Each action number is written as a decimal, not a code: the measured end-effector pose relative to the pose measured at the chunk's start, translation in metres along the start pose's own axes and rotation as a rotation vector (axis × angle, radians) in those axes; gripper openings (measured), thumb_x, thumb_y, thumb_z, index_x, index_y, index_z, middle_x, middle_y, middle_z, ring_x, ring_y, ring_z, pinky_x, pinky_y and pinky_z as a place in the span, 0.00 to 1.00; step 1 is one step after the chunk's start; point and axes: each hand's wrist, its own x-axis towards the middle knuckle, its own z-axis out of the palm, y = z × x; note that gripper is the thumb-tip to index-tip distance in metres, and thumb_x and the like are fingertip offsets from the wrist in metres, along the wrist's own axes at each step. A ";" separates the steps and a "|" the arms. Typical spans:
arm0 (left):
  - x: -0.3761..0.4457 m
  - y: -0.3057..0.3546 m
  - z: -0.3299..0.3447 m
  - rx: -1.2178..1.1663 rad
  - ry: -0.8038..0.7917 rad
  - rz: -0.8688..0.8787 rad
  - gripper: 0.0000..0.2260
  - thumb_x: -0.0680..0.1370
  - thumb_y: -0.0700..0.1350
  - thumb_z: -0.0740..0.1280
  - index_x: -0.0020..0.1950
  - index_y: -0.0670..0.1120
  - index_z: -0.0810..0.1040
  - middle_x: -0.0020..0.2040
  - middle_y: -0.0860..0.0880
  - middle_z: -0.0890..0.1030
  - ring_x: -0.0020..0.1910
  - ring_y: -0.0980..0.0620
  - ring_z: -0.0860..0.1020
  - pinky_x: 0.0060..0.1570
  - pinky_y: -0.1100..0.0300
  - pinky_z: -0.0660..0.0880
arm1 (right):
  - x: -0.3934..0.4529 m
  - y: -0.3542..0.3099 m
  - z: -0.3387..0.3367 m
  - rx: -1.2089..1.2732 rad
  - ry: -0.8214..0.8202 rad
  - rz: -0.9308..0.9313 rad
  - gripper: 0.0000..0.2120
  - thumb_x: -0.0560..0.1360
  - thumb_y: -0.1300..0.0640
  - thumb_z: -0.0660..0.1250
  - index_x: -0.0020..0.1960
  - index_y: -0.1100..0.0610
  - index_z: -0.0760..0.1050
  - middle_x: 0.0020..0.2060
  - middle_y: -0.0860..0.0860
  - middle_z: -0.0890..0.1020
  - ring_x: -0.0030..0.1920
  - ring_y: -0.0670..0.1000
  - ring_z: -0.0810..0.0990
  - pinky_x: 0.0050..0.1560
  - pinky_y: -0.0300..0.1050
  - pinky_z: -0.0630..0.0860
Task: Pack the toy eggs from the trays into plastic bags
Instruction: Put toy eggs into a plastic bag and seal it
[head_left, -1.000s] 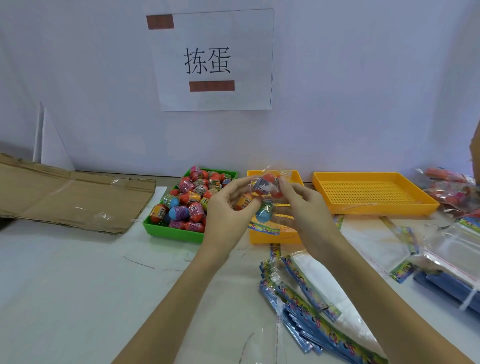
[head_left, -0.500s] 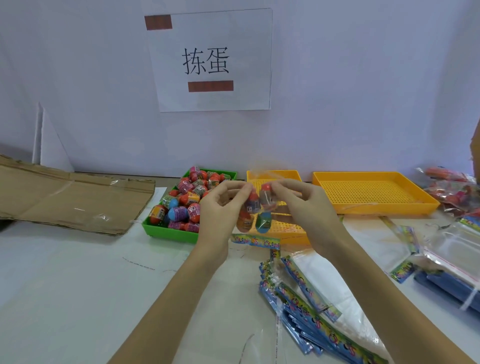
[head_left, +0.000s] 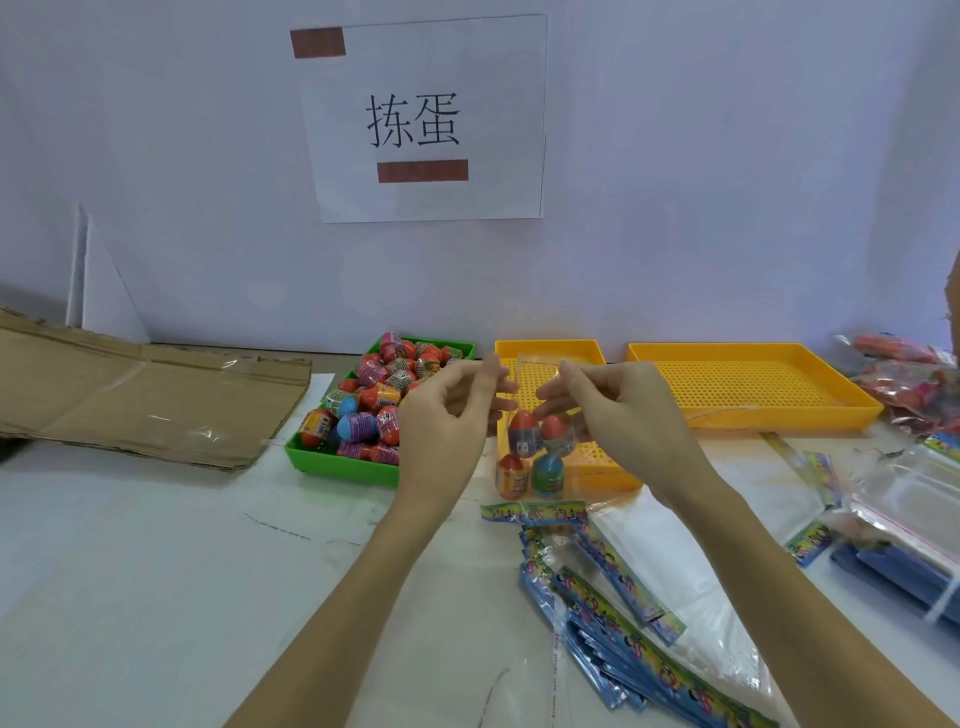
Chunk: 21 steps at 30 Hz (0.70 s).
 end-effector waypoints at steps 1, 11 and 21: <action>0.000 0.001 -0.001 -0.032 -0.006 -0.028 0.19 0.83 0.58 0.65 0.54 0.43 0.85 0.44 0.51 0.88 0.44 0.53 0.86 0.47 0.55 0.84 | 0.001 0.000 0.000 -0.012 0.011 0.003 0.19 0.86 0.51 0.61 0.47 0.57 0.87 0.37 0.47 0.88 0.38 0.45 0.87 0.45 0.48 0.85; -0.003 0.001 0.005 0.034 -0.033 -0.029 0.04 0.82 0.38 0.70 0.51 0.44 0.84 0.44 0.51 0.87 0.43 0.52 0.86 0.48 0.52 0.84 | 0.000 0.004 0.001 -0.111 0.077 -0.030 0.17 0.85 0.52 0.62 0.46 0.56 0.87 0.36 0.45 0.87 0.35 0.44 0.86 0.39 0.51 0.86; 0.002 0.004 -0.001 -0.461 -0.063 -0.419 0.07 0.82 0.39 0.69 0.55 0.37 0.83 0.51 0.44 0.88 0.47 0.48 0.87 0.47 0.59 0.83 | 0.002 0.001 -0.003 0.209 0.056 0.181 0.10 0.85 0.56 0.62 0.53 0.54 0.83 0.42 0.50 0.88 0.40 0.47 0.87 0.38 0.37 0.82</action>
